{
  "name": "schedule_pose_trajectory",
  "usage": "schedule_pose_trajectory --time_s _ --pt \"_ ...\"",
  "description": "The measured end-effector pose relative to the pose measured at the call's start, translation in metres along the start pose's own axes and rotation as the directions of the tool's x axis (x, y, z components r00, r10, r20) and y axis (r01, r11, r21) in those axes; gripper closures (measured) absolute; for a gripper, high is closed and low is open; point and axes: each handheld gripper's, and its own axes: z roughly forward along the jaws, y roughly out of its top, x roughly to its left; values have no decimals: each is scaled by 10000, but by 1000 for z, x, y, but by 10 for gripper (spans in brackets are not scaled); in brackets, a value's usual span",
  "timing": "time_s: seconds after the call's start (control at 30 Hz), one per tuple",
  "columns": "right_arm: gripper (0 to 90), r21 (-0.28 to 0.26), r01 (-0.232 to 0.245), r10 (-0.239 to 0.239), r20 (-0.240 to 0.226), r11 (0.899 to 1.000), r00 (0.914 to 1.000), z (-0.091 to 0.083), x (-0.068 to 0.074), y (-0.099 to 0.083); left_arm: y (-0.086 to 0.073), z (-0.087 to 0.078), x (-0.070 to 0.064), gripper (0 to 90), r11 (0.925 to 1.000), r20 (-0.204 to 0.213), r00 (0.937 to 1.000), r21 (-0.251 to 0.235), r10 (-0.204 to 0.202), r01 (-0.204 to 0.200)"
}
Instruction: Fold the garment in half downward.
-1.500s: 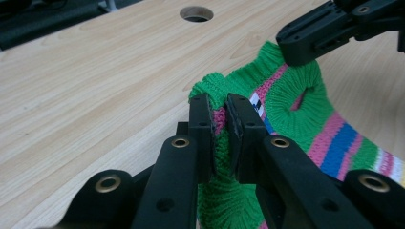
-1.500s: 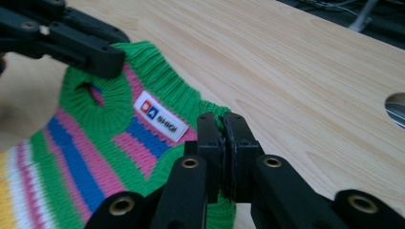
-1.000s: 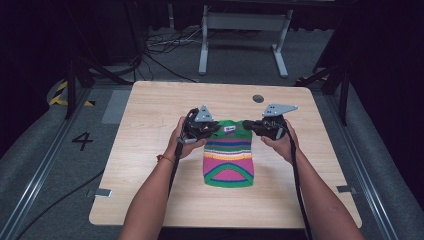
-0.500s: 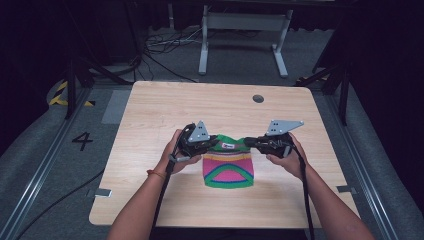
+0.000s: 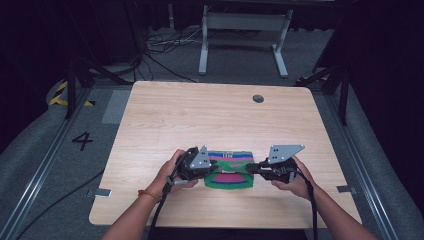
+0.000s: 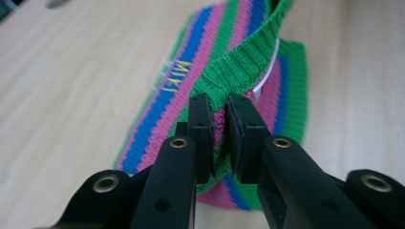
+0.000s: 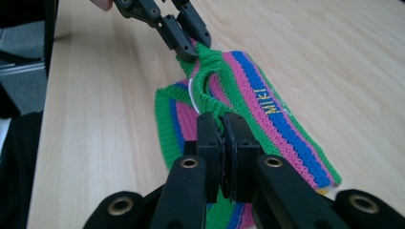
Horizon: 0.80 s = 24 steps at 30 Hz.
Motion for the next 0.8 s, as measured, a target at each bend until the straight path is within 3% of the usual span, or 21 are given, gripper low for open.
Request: schedule_pose_trajectory --time_s 0.2,0.37,0.47,0.63,0.8 --pt "861 465 166 -149 -370 9988 9992 7 14 -11 -7 3 -19 795 9974 160 9991 597 397 -406" --pt "853 869 50 3 -604 9962 9982 13 20 -23 -15 4 -26 760 9953 291 9990 900 344 -369" --pt "837 1011 -119 189 -690 9948 9974 13 20 -28 -20 1 -30 721 9950 402 9991 995 91 -131" --pt "801 980 -311 372 -614 9947 9974 6 19 -31 -21 -9 -32 697 9974 328 9991 671 -277 255" --pt "778 854 -203 235 -360 9961 9991 0 23 -31 -21 -17 -29 688 9976 361 9972 272 -649 639"
